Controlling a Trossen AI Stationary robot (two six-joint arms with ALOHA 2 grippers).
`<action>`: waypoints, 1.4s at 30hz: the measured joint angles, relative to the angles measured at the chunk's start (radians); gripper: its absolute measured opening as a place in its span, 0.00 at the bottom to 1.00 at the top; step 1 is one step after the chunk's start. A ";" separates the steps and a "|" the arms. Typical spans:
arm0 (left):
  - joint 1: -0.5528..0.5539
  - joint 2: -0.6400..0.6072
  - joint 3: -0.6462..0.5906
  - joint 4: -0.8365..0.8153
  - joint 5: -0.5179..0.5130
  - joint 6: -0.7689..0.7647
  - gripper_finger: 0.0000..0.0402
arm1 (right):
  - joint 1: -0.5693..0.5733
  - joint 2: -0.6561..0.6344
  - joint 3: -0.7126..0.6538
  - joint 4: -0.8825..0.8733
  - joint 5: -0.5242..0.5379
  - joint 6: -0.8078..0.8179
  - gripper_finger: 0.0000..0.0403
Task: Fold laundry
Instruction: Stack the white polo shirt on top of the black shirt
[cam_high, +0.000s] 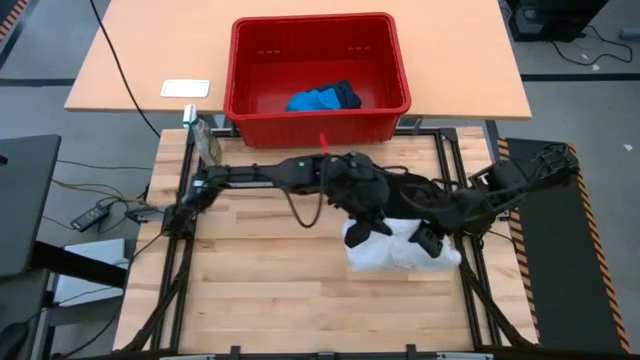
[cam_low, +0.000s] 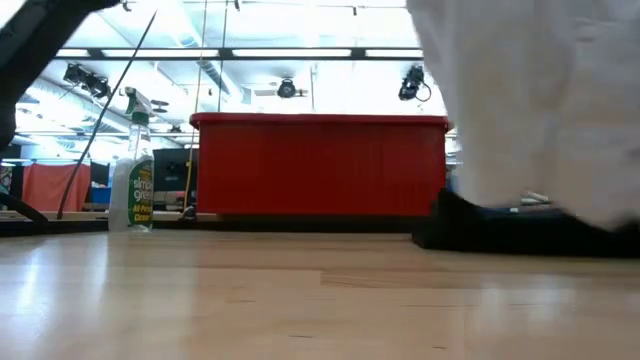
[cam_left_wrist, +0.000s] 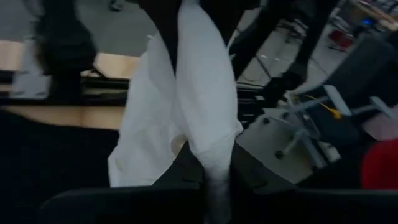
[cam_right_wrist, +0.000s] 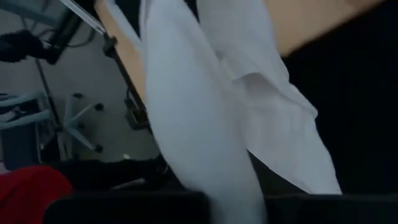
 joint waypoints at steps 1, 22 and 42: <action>0.000 0.030 0.035 -0.005 0.019 0.003 0.07 | 0.022 0.000 -0.003 -0.016 0.005 0.031 0.08; 0.259 0.315 0.026 0.254 0.190 -0.106 0.07 | -0.308 -0.358 -0.692 0.203 0.079 0.007 0.08; 0.469 0.250 0.028 0.096 0.285 0.128 0.73 | -0.548 -0.434 -0.812 0.356 0.133 -0.333 0.07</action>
